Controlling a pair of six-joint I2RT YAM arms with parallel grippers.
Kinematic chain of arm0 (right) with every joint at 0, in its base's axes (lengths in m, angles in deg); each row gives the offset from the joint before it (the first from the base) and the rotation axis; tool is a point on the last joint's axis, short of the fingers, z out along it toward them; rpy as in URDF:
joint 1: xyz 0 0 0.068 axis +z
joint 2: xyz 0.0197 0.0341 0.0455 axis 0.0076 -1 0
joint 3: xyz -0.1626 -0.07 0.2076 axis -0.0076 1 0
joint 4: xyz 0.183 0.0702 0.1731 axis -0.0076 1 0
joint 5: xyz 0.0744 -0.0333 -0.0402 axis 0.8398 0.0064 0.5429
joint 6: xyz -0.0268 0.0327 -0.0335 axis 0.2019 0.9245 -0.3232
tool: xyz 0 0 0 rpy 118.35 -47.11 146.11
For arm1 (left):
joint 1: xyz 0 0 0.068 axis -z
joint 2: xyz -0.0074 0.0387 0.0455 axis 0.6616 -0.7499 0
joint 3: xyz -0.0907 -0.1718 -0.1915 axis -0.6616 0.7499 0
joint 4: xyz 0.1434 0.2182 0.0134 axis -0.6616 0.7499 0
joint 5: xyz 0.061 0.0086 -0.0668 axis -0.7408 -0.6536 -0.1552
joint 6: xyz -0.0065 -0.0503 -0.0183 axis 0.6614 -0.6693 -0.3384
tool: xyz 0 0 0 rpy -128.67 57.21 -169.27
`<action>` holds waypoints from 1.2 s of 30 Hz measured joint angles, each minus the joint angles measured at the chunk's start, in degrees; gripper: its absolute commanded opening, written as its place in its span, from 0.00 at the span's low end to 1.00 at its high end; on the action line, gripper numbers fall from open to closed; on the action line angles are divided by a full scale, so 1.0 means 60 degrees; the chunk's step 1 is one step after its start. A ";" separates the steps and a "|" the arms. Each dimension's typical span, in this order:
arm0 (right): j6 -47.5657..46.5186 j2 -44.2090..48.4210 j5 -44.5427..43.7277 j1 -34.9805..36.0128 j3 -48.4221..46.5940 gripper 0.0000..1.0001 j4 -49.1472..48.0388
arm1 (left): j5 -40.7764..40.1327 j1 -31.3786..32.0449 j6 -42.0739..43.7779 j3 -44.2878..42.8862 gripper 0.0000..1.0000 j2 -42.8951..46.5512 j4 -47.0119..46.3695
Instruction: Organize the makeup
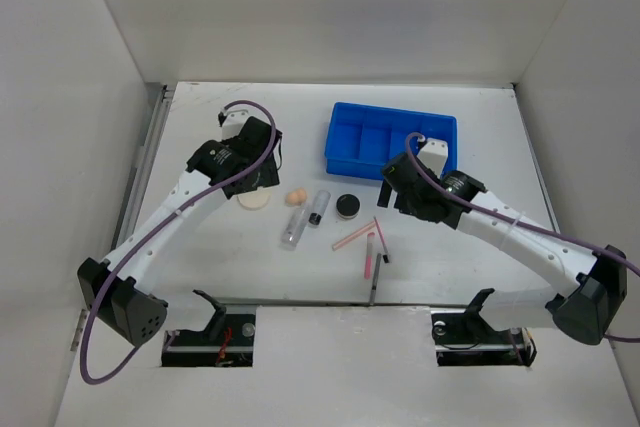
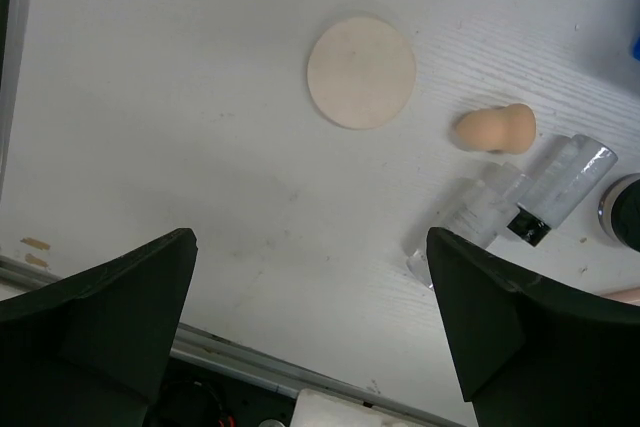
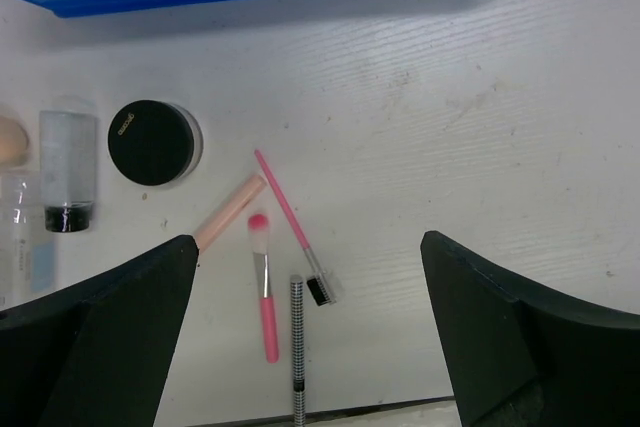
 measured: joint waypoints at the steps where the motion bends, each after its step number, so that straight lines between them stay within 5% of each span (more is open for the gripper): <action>1: 0.0004 0.0004 0.0000 0.0000 0.0000 1.00 -0.0007 | 0.0029 0.0000 0.0000 0.0000 1.00 -0.0007 0.0015; 15: -0.1177 0.0831 0.0867 0.0069 0.0306 1.00 -0.0998 | -0.0076 -0.0069 0.0098 -0.0007 1.00 -0.0015 0.0197; 30: -0.2503 -0.0233 0.4240 -0.0390 0.1749 1.00 -0.3909 | 0.0182 -0.0073 0.0131 0.0164 1.00 -0.0015 0.0124; 36: -0.1836 -0.1297 0.4295 -0.0495 0.1625 0.82 -0.3778 | 0.0306 -0.0073 0.0189 0.0324 1.00 -0.0015 0.0058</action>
